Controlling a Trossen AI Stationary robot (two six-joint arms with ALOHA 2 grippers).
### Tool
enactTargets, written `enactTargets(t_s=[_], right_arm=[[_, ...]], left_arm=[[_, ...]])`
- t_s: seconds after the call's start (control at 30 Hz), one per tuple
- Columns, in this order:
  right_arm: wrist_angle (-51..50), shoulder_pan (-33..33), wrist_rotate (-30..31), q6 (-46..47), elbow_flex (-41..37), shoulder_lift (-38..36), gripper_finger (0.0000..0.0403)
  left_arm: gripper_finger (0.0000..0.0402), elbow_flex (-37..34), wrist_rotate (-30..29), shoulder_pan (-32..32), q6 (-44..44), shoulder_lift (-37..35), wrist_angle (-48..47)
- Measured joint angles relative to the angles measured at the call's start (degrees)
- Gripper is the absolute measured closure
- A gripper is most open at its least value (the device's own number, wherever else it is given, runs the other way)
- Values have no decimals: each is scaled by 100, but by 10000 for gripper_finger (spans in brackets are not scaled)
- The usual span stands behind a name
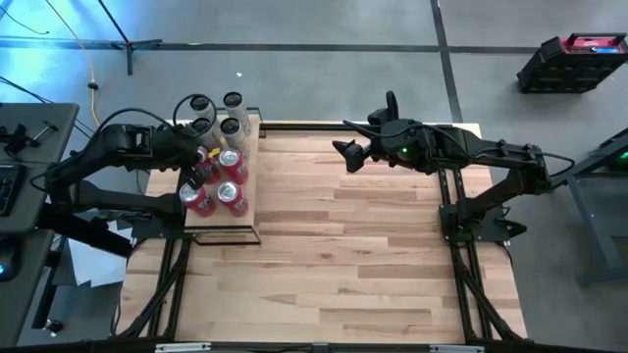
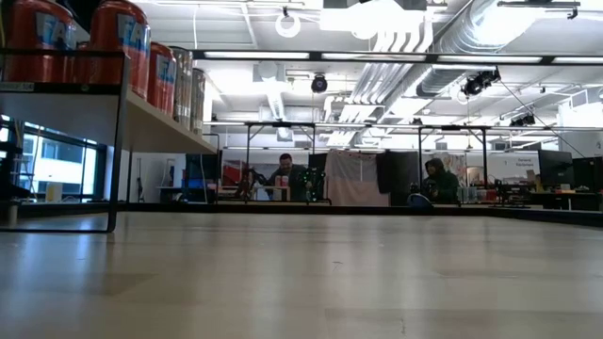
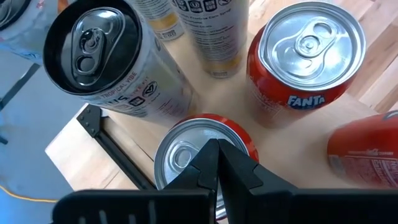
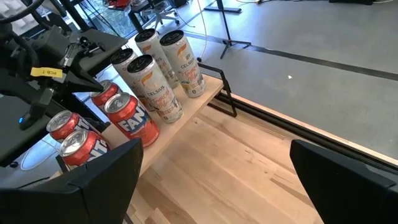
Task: Place canned beverage on shelf
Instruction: Adjust the red soda cans
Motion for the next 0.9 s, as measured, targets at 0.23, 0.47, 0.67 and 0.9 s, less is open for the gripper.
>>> enactTargets(t_s=[0.23,0.47,0.67,0.9], right_arm=[[0,-2,-14,-15,0,0,11],[0,0,-17,-15,0,0,11],[0,-2,-15,-15,0,0,11],[0,-2,74,3,0,0,11]], left_arm=[[402,0,88,0,-37,0,-2],[402,4,128,0,-79,0,-8],[402,4,192,0,-135,0,-9],[402,129,353,0,-179,11,-72]])
